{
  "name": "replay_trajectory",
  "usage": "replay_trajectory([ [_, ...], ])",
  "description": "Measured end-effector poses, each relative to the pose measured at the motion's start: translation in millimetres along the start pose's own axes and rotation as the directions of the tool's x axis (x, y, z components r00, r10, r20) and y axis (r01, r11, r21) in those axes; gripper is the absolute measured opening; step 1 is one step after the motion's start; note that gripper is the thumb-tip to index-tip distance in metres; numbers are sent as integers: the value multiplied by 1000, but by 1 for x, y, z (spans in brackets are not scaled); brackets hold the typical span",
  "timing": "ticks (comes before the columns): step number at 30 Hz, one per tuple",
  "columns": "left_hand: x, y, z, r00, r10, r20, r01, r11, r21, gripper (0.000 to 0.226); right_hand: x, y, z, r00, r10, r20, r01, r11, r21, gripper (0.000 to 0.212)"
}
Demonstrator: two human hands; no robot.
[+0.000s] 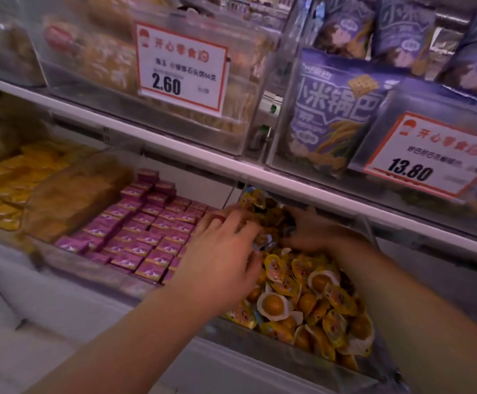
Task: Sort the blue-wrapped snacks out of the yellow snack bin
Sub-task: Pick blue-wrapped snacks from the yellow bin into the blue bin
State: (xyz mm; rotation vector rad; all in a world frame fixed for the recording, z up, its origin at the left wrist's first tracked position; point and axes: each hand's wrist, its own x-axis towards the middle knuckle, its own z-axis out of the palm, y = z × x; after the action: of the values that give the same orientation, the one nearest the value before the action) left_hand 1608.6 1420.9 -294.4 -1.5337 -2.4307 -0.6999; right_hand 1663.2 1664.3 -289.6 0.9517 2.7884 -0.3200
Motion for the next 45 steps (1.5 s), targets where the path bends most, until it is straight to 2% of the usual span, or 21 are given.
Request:
replay_trajectory([
  [2,0,1,-1,1000,-3,7,3,1000,0,43,5,-2,-1,1000,-6,-17,8,996,94,94],
  [4,-1,1,-1,1000,-10,14,10,1000,-4,41,5,-2,5,998,34,-56,-24,985,171,77],
  [8,-1,0,-1,1000,-14,0,14,1000,-26,40,7,3,16,982,84,-168,-50,979,195,73],
  [14,0,-1,2,1000,-12,-14,12,999,-36,37,-1,1,16,982,-27,-189,69,972,223,51],
  [16,2,-1,2,1000,-10,-17,9,998,-59,38,-4,2,15,974,-64,-217,115,966,230,49],
  [19,3,-1,3,1000,-13,-28,11,996,-87,37,-3,5,12,958,-71,-279,157,941,300,35],
  [23,5,-1,1,992,-15,-126,-7,985,-171,28,-19,-4,1,963,-8,-270,160,824,544,47],
  [26,5,6,-2,971,-6,-239,-57,965,-254,26,-58,-14,-12,982,-43,-186,178,558,810,40],
  [29,3,17,-1,964,-10,-267,-98,916,-389,32,-94,-20,-14,985,-164,-54,112,369,923,35],
  [31,0,24,5,980,30,-195,-112,899,-424,41,-110,-22,-6,985,-168,-36,85,291,953,38],
  [35,-7,30,31,994,103,33,-85,929,-360,68,-131,-14,13,996,-90,-27,40,150,988,42],
  [37,-7,26,38,992,113,50,-89,932,-352,78,-134,-6,16,989,-143,-37,57,137,989,51],
  [40,-3,20,39,980,186,72,-145,913,-382,74,-134,5,20,982,-187,-35,76,218,973,49],
  [43,1,15,37,978,196,75,-146,890,-431,60,-130,5,26,990,-64,-123,136,258,957,39],
  [45,4,15,38,983,176,61,-131,886,-444,53,-128,3,28,986,42,-163,149,233,961,35],
])
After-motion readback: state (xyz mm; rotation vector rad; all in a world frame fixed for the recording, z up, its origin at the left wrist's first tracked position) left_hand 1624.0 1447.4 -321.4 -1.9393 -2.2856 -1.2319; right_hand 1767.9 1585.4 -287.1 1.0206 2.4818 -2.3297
